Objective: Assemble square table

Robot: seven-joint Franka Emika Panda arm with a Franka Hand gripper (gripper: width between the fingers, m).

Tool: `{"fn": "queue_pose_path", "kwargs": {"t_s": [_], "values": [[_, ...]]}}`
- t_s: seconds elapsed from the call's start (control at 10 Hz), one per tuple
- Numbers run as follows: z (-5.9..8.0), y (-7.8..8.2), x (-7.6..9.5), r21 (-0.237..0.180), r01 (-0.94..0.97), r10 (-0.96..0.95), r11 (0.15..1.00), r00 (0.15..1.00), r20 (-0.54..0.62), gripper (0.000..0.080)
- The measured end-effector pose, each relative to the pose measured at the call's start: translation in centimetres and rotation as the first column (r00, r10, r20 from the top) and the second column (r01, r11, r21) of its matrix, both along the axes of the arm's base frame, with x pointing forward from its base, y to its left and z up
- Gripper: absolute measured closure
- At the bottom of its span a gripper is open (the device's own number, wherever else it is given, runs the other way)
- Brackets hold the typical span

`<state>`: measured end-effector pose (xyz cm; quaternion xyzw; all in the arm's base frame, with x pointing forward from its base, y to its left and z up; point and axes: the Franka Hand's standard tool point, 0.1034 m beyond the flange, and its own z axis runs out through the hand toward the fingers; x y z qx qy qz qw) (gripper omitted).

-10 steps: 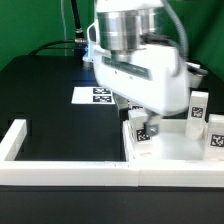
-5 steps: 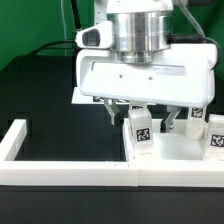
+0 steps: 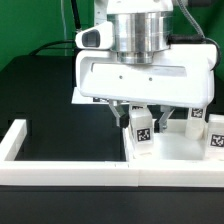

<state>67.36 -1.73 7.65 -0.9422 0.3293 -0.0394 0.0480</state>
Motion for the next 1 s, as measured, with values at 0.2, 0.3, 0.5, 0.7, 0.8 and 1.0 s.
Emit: {"fn": "queue_pose_path", "kwargs": {"t_s": [0.2,0.3,0.5,0.7,0.8,1.0], "values": [[-0.02,-0.07,-0.03,0.01,0.094,-0.094,0.996,0.996,-0.007,0.051],[-0.04,-0.16,-0.07,0.017,0.184,-0.184,0.983,0.983,-0.015,0.051],[-0.21,-0.44,-0.23,0.05,0.442,-0.44,0.895,0.897,-0.049,0.0511],[-0.41,-0.56,-0.48,0.1,0.786,-0.769,0.61,0.617,-0.166,0.0511],[-0.51,-0.72,-0.68,0.115,0.878,-0.855,0.464,0.478,-0.203,0.0509],[-0.51,-0.51,-0.92,0.115,0.954,-0.923,0.275,0.296,-0.244,0.0509]]}}
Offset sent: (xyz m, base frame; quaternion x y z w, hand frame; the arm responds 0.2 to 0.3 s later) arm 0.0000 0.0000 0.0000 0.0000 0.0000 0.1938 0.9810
